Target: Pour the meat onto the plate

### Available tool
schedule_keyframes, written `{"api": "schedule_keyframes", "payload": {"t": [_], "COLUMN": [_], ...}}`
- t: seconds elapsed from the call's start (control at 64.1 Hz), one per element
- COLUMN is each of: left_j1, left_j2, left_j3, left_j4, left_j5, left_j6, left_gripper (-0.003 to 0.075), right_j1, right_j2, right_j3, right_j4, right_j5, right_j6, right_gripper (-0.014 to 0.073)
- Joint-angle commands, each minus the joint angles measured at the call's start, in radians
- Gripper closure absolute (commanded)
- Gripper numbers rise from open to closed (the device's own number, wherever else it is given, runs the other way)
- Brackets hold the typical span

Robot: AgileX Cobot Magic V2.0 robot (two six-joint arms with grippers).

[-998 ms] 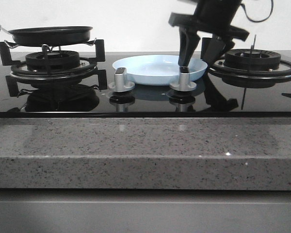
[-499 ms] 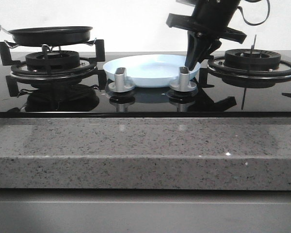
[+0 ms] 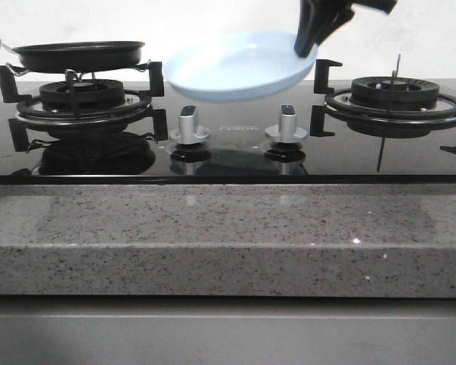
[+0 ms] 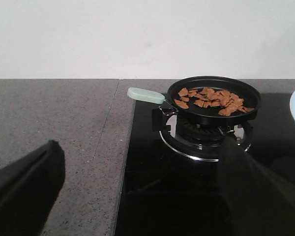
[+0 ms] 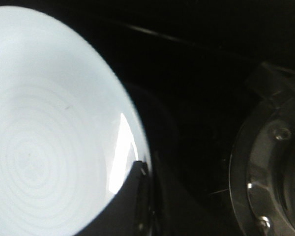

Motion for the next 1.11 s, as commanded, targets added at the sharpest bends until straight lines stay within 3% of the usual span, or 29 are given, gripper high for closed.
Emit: {"api": "schedule_keyframes", "payload": {"t": [0.0, 0.265, 0.639, 0.811, 1.092], "left_j1": [-0.007, -0.007, -0.007, -0.007, -0.007], "left_j2": [0.009, 0.009, 0.009, 0.009, 0.009], "left_j3": [-0.037, -0.037, -0.037, -0.037, -0.037], "left_j4": [-0.002, -0.002, -0.002, -0.002, -0.002], "left_j5": [-0.081, -0.081, -0.081, -0.081, -0.081], "left_j6": [-0.008, -0.008, -0.008, -0.008, -0.008], "left_gripper": [0.0104, 0.0104, 0.0104, 0.0104, 0.0104], "right_j1": [-0.003, 0.004, 0.016, 0.017, 0.020], "right_j2": [-0.118, -0.329, -0.641, -0.639, -0.627], "right_j3": [-0.014, 0.259, 0.839, 0.925, 0.926], "right_j4": [0.026, 0.078, 0.113, 0.167, 0.193], "right_j5": [0.092, 0.041, -0.357, -0.463, -0.500], "right_j6": [0.006, -0.024, -0.056, -0.063, -0.063], "right_gripper": [0.0646, 0.0646, 0.0646, 0.0646, 0.0646]}}
